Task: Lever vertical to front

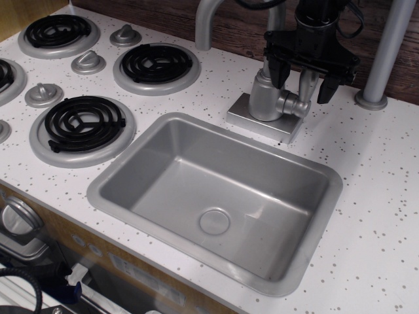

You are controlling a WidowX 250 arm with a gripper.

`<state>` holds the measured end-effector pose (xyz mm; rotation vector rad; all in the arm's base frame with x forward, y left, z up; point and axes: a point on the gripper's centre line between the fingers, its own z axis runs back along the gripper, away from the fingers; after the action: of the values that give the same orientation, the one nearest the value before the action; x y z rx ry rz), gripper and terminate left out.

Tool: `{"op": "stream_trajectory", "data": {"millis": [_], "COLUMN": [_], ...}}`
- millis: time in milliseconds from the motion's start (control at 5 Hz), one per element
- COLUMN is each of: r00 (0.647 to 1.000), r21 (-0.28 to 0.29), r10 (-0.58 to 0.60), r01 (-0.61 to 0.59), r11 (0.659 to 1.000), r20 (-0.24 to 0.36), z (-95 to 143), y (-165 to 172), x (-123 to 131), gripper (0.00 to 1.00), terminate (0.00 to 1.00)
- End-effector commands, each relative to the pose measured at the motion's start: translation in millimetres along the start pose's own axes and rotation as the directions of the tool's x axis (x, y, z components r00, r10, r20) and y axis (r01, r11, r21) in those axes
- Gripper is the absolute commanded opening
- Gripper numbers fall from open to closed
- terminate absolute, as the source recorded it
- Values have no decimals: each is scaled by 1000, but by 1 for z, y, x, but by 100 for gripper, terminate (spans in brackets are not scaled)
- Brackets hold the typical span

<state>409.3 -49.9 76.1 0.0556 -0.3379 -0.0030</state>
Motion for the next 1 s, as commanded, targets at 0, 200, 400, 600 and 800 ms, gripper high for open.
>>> {"op": "stream_trajectory", "data": {"millis": [0, 200, 400, 600, 800], "r00": [995, 994, 997, 998, 997], "r21": [-12, -13, -21, -24, -27], "r10": [0, 7, 9, 32, 59], "r01": [2, -5, -8, -31, -58], "r11": [1000, 1000, 1000, 999, 998], "r20": [103, 107, 83, 62, 47], "z": [37, 35, 36, 36, 35], "y": [1, 0, 0, -3, -7], "x": [25, 26, 26, 15, 0], "gripper": [100, 0, 0, 0, 0], "terminate": [0, 0, 0, 0, 0]}}
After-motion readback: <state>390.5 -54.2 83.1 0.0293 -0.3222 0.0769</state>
